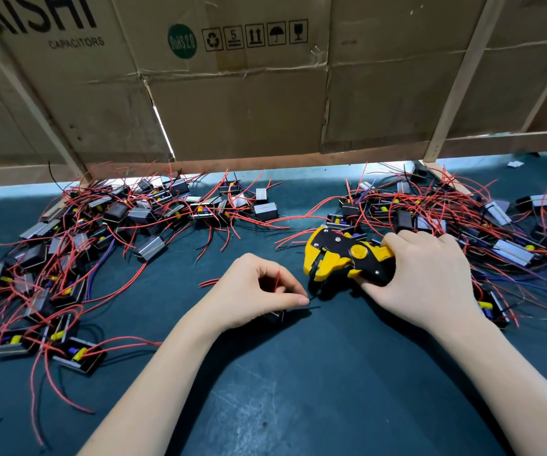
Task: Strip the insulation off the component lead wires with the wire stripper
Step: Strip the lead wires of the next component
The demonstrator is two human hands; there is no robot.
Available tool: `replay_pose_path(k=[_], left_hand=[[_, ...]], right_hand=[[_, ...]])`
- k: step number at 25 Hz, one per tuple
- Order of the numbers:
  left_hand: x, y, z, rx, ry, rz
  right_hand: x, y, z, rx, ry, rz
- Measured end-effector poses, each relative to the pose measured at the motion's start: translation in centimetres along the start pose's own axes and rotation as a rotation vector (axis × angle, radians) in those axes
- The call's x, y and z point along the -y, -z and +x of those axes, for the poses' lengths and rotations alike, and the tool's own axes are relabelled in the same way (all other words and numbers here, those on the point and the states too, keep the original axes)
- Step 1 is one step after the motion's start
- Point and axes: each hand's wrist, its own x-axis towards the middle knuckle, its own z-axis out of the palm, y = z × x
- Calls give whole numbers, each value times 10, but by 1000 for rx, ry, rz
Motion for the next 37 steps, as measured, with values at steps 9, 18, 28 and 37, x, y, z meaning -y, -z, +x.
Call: replay_pose_path(k=[9,18,28,37], left_hand=[[-4,-1,-2,34,52,105],[-9,2,-3,-22,106,-149],[-10,-6,0,-118,141,-97],[-10,-5,1,-124,95,-102]], right_hand=[[-1,-2,0,19,4,13],[-1,-4,1,15,15,3],[5,-5,0,-19,14,16],[9,4,-1,-16,20,54]])
